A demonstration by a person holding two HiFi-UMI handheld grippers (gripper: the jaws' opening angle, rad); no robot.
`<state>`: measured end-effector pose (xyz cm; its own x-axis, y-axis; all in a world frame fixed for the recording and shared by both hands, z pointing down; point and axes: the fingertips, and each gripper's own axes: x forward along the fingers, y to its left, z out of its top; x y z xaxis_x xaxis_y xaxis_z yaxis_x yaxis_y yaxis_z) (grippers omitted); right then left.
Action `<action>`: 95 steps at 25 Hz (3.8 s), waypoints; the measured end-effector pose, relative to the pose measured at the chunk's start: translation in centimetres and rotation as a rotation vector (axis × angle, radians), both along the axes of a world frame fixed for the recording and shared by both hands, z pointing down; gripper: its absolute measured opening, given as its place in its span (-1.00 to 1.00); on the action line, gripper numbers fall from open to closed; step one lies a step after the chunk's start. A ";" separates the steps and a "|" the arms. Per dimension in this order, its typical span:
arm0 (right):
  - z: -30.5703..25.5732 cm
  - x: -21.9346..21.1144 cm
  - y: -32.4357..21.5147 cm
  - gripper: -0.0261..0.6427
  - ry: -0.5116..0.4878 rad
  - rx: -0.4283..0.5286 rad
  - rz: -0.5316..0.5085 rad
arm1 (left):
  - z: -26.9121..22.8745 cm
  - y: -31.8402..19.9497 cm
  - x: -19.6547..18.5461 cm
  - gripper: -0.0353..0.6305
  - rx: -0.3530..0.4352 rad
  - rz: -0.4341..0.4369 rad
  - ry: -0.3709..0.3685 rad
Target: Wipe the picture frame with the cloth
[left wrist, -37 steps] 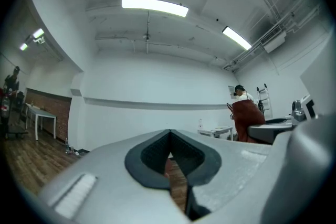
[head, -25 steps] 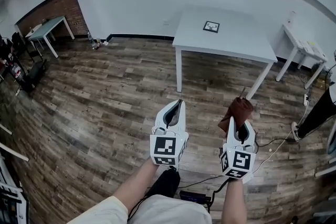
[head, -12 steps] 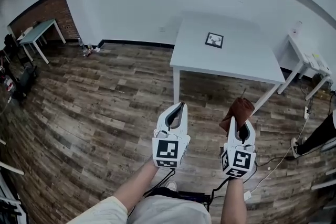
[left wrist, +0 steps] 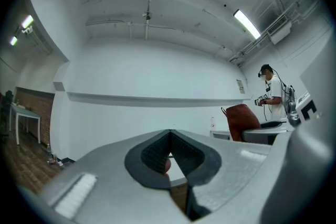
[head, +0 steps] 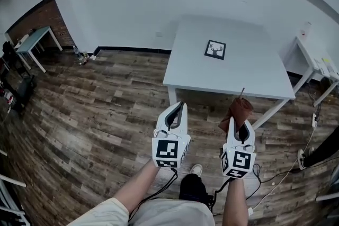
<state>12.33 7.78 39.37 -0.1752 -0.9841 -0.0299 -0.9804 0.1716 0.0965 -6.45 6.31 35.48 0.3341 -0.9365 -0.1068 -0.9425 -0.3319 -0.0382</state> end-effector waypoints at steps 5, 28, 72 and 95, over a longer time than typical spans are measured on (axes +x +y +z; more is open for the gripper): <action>-0.1 3.0 -9.8 -0.60 -0.003 -0.013 -0.020 | -0.2 -9.6 3.2 -0.89 -0.007 -0.017 0.012; 2.8 3.3 -42.9 -0.61 -0.011 -0.159 -0.008 | 1.6 -42.0 4.2 -0.89 -0.057 0.020 0.018; 27.0 -0.3 -72.0 -0.61 0.121 -1.081 0.008 | 6.7 -53.0 3.0 -0.89 -0.116 -0.029 -0.034; 24.9 -0.1 -69.1 -0.60 0.069 -1.073 -0.007 | 6.3 -52.7 5.5 -0.89 -0.119 0.003 -0.003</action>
<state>12.24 -61.30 64.23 -0.1496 -0.4890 0.8593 -0.9772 0.2055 -0.0532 -0.94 -46.35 41.82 0.3375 -0.9413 0.0065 -0.9413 -0.3375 -0.0012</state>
